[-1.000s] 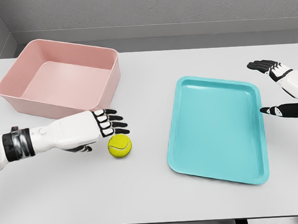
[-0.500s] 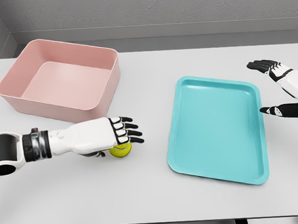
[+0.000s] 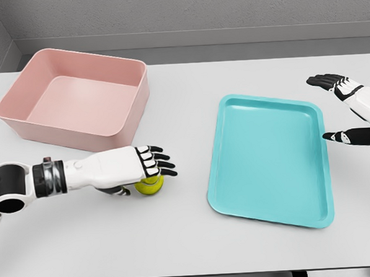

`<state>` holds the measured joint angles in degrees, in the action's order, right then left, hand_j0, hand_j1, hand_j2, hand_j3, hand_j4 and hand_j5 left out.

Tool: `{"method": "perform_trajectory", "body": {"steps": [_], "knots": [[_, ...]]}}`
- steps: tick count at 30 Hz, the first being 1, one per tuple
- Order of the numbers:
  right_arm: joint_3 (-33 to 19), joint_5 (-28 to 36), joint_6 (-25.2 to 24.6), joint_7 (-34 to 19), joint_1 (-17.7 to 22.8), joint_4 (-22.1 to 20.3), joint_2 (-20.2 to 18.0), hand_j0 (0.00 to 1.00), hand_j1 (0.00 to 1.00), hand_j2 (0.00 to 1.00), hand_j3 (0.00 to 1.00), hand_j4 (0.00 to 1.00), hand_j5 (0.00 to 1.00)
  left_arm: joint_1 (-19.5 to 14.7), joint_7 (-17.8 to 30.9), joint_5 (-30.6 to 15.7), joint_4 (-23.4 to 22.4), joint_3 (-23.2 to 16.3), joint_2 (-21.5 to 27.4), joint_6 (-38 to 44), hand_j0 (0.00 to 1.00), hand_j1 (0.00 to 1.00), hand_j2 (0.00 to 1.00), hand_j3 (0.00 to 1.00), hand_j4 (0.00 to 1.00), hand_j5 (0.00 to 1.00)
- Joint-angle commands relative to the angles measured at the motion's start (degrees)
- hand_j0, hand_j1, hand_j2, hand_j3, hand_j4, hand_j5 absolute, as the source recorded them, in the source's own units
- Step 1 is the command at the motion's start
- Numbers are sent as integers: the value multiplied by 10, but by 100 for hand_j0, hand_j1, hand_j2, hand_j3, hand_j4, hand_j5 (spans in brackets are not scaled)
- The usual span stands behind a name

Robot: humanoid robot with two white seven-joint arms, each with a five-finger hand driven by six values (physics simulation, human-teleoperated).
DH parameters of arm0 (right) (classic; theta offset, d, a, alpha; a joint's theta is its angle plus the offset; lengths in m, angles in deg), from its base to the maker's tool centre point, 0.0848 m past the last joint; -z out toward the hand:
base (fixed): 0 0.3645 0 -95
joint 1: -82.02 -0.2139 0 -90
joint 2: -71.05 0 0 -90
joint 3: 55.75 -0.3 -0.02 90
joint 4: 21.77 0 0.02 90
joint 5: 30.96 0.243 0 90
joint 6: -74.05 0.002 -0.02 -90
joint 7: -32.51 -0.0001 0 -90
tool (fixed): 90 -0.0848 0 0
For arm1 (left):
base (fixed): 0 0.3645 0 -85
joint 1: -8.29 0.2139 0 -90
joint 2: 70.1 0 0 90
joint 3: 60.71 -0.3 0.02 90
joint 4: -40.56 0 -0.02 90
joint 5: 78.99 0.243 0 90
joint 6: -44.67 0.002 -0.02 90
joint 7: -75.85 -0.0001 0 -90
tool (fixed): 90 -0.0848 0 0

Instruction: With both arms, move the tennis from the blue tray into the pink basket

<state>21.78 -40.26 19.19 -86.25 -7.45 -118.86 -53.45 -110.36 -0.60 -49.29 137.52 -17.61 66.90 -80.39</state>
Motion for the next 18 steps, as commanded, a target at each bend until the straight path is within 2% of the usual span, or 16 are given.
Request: {"method": "perform_trajectory", "body": {"steps": [1, 16, 18], "knots": [[0, 4, -1, 0, 0, 0, 0, 100, 100, 100, 100, 100, 100, 0, 0, -4, -11, -6, -8, 1, 100, 100, 100, 100, 100, 100], [0, 5, -1, 0, 0, 0, 0, 100, 100, 100, 100, 100, 100, -4, 0, -2, -25, -18, -18, 1, 100, 100, 100, 100, 100, 100], [0, 5, -1, 0, 0, 0, 0, 100, 100, 100, 100, 100, 100, -4, 0, -2, -25, -19, -18, 1, 97, 97, 97, 97, 97, 97]]}}
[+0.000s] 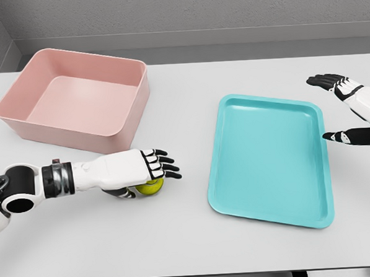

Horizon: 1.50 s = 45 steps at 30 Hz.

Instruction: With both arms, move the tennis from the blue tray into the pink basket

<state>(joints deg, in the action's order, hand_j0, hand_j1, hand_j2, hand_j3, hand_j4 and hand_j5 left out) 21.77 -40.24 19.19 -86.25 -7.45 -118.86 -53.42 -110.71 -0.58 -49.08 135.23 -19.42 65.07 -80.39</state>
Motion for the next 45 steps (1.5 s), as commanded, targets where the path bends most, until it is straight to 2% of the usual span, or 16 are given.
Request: {"method": "perform_trajectory", "body": {"steps": [1, 8, 10, 11, 18, 30, 45], "knots": [[0, 5, -1, 0, 0, 0, 0, 100, 100, 100, 100, 100, 100, 0, 0, -3, -3, -1, 0, 1, 95, 95, 95, 95, 95, 95], [0, 5, -1, 0, 0, 0, -1, 100, 100, 100, 100, 100, 100, -1, 0, -3, -23, -2, 0, 1, 92, 92, 92, 92, 92, 92], [0, 4, -1, 0, 0, 2, -1, 100, 100, 100, 100, 100, 100, -1, 5, -2, -23, -1, 0, 1, 82, 82, 82, 82, 82, 82], [0, 4, -1, 0, 0, 1, -1, 100, 100, 100, 100, 100, 100, -1, 24, -3, -23, -1, 0, 1, 69, 69, 69, 69, 69, 69], [0, 4, -1, 0, 0, 0, -1, 100, 100, 100, 100, 100, 100, -5, 30, -4, -23, -1, -1, 1, 58, 58, 58, 58, 58, 58], [0, 4, -1, 0, 0, 2, -1, 100, 100, 100, 100, 100, 100, -11, 30, -19, -10, 1, 0, 1, 59, 59, 59, 59, 59, 59], [0, 4, -1, 1, 0, 1, -1, 100, 100, 100, 100, 100, 100, -56, 30, -65, 11, 6, 9, 1, 59, 59, 59, 59, 59, 59]]}}
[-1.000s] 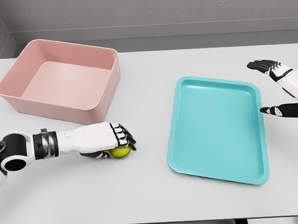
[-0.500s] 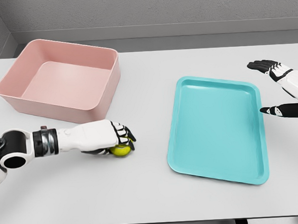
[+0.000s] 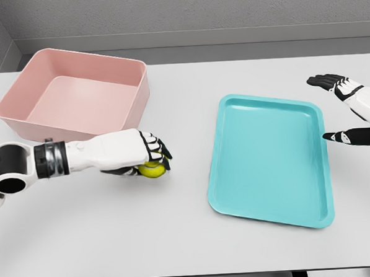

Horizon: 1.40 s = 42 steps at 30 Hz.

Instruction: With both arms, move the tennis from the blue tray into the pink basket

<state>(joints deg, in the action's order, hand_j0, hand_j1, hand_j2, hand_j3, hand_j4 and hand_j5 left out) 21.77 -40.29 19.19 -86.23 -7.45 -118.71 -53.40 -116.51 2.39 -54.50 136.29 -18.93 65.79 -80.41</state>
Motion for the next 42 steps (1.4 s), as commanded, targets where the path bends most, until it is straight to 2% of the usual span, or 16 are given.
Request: {"method": "perform_trajectory", "body": {"steps": [1, 6, 20, 31, 37, 42], "knots": [[0, 5, -1, 0, 0, 0, -1, 100, 100, 100, 100, 100, 100, -2, 0, -11, 1, 1, 2, 1, 59, 59, 59, 59, 59, 59], [0, 5, -1, 1, 0, 0, -1, 100, 100, 100, 100, 100, 100, -17, 0, -25, -3, 2, 2, 1, 59, 59, 59, 59, 59, 59], [0, 5, -1, 0, 0, 2, -1, 100, 100, 100, 100, 100, 100, -19, 0, -44, -11, 45, 17, 1, 59, 59, 59, 59, 59, 59], [0, 5, -1, 0, 0, 2, -1, 100, 100, 100, 100, 100, 100, -30, 0, -57, -78, 80, 17, 1, 60, 60, 60, 60, 60, 60], [0, 5, -1, 0, 0, 2, -1, 100, 100, 100, 100, 100, 100, -54, 0, -71, -121, 81, 16, 1, 60, 60, 60, 60, 60, 60], [0, 5, -1, 0, 0, 2, -1, 100, 100, 100, 100, 100, 100, -71, 0, -82, -174, 83, 13, 1, 61, 61, 61, 61, 61, 61]]}}
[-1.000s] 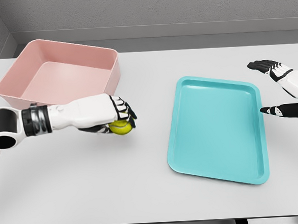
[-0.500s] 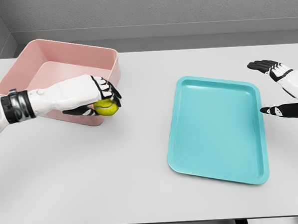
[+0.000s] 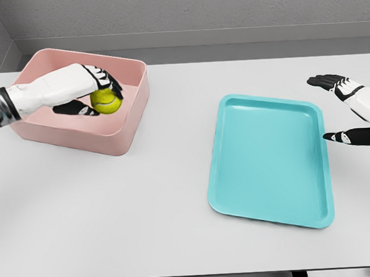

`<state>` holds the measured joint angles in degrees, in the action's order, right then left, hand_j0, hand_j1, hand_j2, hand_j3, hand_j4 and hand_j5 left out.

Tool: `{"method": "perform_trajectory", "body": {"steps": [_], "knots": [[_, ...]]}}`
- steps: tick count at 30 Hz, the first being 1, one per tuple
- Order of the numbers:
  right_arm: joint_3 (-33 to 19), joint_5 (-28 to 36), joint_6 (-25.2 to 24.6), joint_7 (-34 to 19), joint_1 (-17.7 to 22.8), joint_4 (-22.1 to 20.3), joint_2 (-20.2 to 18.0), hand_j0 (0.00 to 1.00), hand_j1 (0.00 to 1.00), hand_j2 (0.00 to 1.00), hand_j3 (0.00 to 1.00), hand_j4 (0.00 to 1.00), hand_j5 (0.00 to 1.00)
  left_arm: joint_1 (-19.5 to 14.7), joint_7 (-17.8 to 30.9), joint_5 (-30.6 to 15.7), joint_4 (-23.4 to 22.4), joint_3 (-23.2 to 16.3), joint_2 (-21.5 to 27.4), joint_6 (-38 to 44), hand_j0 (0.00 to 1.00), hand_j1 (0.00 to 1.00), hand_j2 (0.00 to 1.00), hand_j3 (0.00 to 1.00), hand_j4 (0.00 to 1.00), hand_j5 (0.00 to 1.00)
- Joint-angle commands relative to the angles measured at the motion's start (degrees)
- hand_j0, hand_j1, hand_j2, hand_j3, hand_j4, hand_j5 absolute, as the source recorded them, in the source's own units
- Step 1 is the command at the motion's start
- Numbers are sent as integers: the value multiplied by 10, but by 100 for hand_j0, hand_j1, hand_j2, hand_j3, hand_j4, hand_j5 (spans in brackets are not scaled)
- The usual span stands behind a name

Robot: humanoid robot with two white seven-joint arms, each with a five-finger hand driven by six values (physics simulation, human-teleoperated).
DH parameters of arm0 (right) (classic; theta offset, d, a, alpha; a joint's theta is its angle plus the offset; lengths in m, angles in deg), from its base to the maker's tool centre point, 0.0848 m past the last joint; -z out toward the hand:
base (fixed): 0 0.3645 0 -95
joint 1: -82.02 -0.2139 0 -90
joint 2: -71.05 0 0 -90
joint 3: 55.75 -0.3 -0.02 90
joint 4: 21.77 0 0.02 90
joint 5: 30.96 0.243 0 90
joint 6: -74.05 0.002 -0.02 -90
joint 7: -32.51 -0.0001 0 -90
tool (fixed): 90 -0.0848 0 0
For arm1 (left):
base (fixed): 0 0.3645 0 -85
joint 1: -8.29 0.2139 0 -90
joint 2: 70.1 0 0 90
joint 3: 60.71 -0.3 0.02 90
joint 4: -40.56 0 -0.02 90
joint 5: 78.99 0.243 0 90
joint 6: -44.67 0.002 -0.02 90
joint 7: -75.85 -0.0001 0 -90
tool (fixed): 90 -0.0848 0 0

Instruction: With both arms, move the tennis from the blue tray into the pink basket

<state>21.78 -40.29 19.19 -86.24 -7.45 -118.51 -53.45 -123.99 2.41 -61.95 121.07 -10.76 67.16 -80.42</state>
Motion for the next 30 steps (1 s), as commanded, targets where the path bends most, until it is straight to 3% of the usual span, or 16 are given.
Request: {"method": "perform_trajectory", "body": {"steps": [1, 6, 9, 10, 11, 20, 30], "knots": [[0, 5, -1, 0, 0, 0, 0, 100, 100, 100, 100, 100, 100, 0, 0, -16, -38, 4, -1, 1, 61, 61, 61, 61, 61, 61], [0, 5, -1, 0, 0, 0, 0, 100, 100, 100, 100, 100, 100, -8, 0, -28, -103, 23, -2, 1, 63, 63, 63, 63, 63, 63], [0, 5, -1, 0, 0, 0, 0, 100, 100, 100, 100, 100, 100, -9, 0, -32, -126, 34, -2, 1, 69, 69, 69, 69, 69, 69], [0, 5, -1, 1, 0, 0, 0, 100, 100, 100, 100, 100, 100, -9, -5, -33, -129, 41, -3, 1, 95, 95, 95, 95, 95, 95], [0, 5, -1, 0, 0, 0, 0, 100, 100, 100, 100, 100, 100, -8, -6, -38, -129, 41, -3, 1, 100, 100, 100, 100, 100, 100], [0, 5, -1, 0, 0, 1, 0, 100, 100, 100, 100, 100, 100, 3, -6, -53, -99, 41, 5, 1, 100, 100, 100, 100, 100, 100], [0, 4, -1, 0, 0, 2, 0, 100, 100, 100, 100, 100, 100, 9, -5, -53, -105, 52, 83, 1, 100, 100, 100, 100, 100, 100]]}}
